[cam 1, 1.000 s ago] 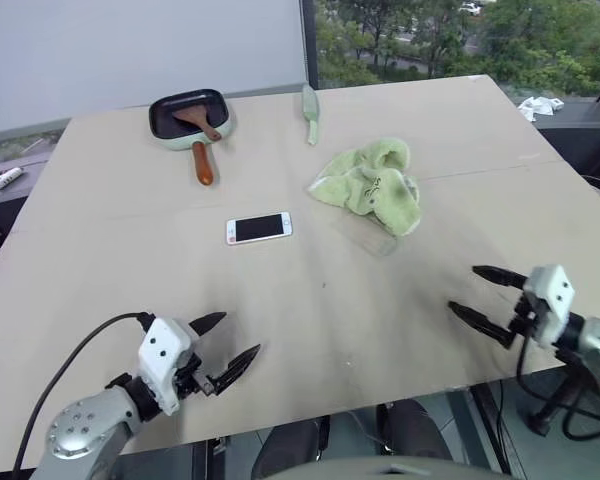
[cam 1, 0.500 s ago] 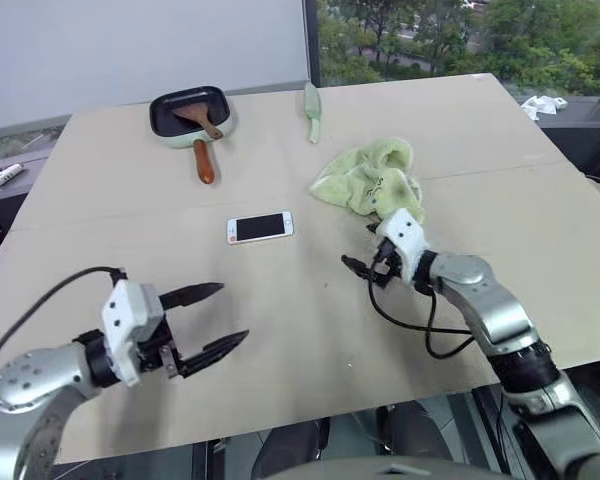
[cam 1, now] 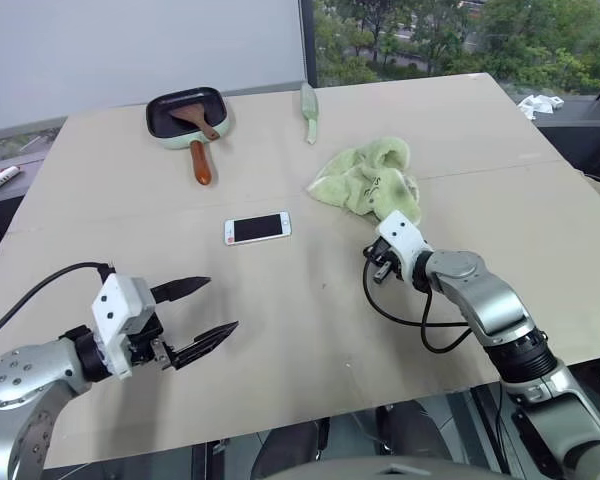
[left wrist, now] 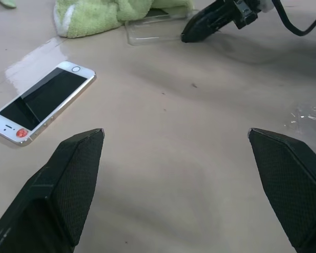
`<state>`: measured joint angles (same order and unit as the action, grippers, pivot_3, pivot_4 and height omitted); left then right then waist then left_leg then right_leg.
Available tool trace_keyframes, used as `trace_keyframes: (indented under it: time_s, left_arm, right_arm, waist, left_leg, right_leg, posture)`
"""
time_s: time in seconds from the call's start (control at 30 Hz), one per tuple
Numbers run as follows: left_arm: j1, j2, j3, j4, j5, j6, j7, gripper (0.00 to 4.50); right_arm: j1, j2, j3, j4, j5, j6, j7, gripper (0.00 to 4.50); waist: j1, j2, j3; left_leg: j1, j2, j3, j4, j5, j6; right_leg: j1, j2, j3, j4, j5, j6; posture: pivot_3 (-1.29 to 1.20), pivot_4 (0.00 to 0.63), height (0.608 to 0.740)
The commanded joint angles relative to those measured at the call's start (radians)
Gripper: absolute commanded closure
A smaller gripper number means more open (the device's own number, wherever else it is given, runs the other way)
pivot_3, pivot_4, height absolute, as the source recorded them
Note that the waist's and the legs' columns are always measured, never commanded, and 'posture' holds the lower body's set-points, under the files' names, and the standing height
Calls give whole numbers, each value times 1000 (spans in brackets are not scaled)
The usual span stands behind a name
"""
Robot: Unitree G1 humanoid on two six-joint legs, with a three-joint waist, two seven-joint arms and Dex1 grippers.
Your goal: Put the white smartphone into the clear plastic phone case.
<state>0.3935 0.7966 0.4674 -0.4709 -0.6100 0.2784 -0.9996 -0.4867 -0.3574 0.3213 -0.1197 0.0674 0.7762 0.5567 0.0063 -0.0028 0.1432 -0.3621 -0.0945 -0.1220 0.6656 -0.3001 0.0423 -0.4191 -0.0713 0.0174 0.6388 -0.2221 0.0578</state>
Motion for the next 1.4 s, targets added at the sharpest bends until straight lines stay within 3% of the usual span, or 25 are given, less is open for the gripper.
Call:
trace_keyframes:
  time_s: [0.03,0.37,0.53,0.67,0.7,0.9,0.97,1.17,1.27,1.4]
  left_arm:
    - [-7,1,20,-22,1,-4,2,0]
    - [-20,8,17,0,7,-22,-39,0]
    - [-3,0,19,-8,18,-27,-52,0]
    - [2,0,28,-3,23,-31,-60,0]
    - [3,1,30,-1,23,-32,-61,0]
    - [3,1,36,12,28,-39,-68,0]
    - [0,1,34,18,30,-42,-69,0]
    - [-81,17,0,130,56,-58,-80,0]
    - [-208,32,-58,257,95,-69,-87,0]
    - [-485,32,-216,541,216,-149,-131,0]
  right_arm:
    - [7,-56,31,-10,-6,-101,87,4451]
    - [25,-232,92,-129,121,-402,534,4451]
    - [45,-261,143,-98,95,-522,643,4451]
    - [31,-249,151,-33,59,-554,640,4451]
    - [28,-244,150,-22,53,-558,639,3830]
    - [31,-255,125,-21,42,-552,648,1207]
    - [40,-272,96,-45,65,-537,654,69]
    - [81,-336,-62,-164,212,-424,650,69]
    - [135,-329,-140,-233,266,-401,593,69]
    - [247,-296,-246,-353,377,-300,487,69]
  waist:
    - [1,0,0]
    - [-20,0,2]
    - [-20,0,2]
    - [-18,-1,2]
    - [-17,-1,2]
    - [-17,-1,3]
    - [-17,-1,3]
    - [-9,0,3]
    - [2,-1,3]
    - [13,-1,3]
  left_leg:
    - [0,0,0,0,0,0]
    - [-2,1,0,0,0,0]
    - [-2,1,0,0,0,0]
    - [-2,1,0,0,0,0]
    - [-2,1,0,0,0,0]
    - [-2,1,-1,0,0,0]
    - [-2,1,-1,0,0,0]
    - [-2,1,-2,0,0,0]
    - [-2,1,-3,0,0,0]
    - [-3,0,-4,0,0,0]
  right_leg:
    - [0,0,0,0,0,0]
    - [0,0,0,-1,0,0]
    - [0,0,0,-1,0,0]
    - [0,0,0,-1,0,0]
    - [0,0,0,-1,0,0]
    - [0,0,1,-1,0,0]
    - [0,0,1,-2,0,0]
    - [0,0,1,-2,0,0]
    - [0,-1,0,-2,0,0]
    - [0,-1,-1,-1,0,0]
  posture:
    - [0,150,740]
    - [0,150,740]
    - [0,150,740]
    - [0,150,740]
    - [0,150,740]
    - [0,150,740]
    - [0,150,740]
    - [0,150,740]
    - [0,150,740]
    - [0,150,740]
